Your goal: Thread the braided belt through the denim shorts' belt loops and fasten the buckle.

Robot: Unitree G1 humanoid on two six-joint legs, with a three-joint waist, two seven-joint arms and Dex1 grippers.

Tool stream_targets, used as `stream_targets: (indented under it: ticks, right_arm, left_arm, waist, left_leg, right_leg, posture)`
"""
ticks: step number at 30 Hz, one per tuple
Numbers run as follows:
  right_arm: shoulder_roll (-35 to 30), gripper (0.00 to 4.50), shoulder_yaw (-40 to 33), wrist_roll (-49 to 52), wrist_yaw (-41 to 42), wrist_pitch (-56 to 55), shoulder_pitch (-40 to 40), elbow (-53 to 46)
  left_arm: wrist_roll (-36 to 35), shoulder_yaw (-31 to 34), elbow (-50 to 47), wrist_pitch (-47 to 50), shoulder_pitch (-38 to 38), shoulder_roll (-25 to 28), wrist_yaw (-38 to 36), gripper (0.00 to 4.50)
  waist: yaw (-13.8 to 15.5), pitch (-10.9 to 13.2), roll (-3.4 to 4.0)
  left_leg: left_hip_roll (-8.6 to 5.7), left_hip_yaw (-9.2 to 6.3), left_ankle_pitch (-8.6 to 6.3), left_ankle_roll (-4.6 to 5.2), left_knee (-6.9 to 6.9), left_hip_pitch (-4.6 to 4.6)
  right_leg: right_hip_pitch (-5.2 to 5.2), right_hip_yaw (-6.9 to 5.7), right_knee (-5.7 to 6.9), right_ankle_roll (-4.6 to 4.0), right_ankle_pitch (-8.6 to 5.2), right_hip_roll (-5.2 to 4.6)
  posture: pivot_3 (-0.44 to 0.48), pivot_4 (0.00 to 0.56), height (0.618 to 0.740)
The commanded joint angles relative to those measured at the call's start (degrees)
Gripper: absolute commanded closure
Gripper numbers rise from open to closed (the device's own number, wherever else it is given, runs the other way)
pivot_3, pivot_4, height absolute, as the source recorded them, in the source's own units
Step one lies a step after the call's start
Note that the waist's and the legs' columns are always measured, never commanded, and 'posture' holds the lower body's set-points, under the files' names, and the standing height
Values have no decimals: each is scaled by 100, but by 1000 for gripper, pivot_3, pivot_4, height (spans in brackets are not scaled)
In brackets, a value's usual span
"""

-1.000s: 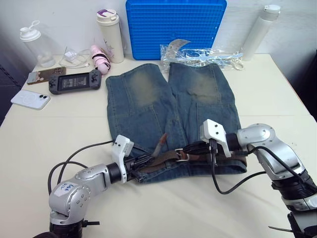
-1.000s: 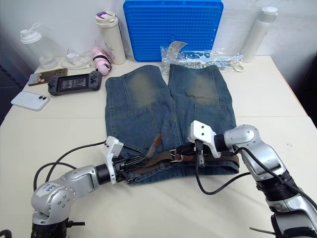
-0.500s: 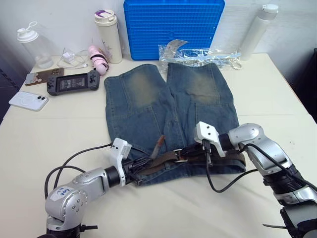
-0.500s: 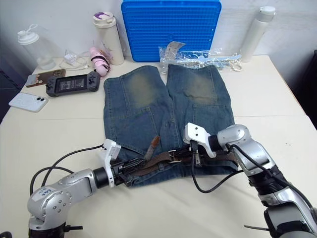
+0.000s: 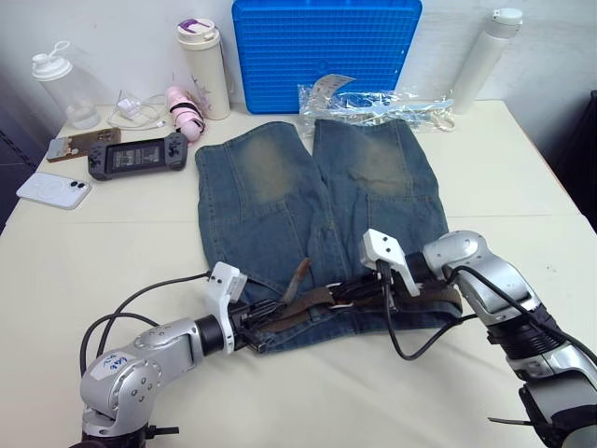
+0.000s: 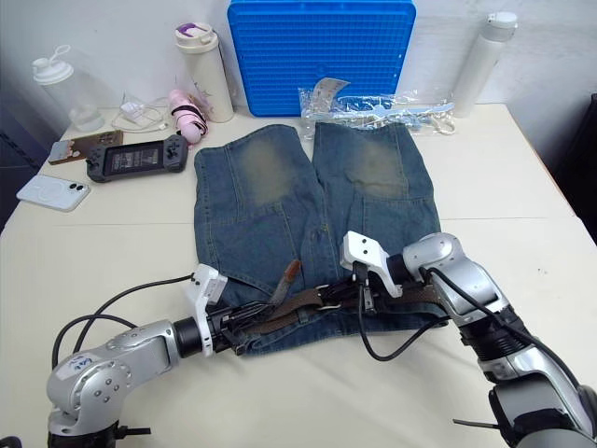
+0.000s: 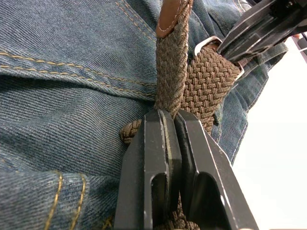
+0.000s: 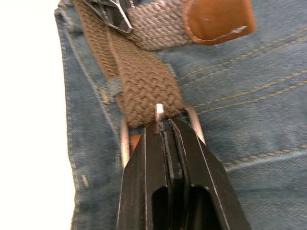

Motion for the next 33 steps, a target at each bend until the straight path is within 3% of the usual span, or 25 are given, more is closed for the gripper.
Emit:
stream_targets:
  ticks: [1,33]
  right_arm:
    - [-34,4421,-153,271,159,205,-119,-165]
    - [76,4421,135,66,207,203,-270,321]
  left_arm:
    - [66,-199,168,267,308,153,123,4500]
    - [15,-257,152,171,351,184,221,4500]
  waist:
    - [1,0,0]
    - [2,-1,1]
  left_leg:
    - [0,0,0,0,0,0]
    - [0,0,-2,-3,-2,-1]
  right_leg:
    - [0,0,0,0,0,0]
    - [0,0,-4,-1,0,0]
  posture:
    - [0,150,693]
    - [0,150,693]
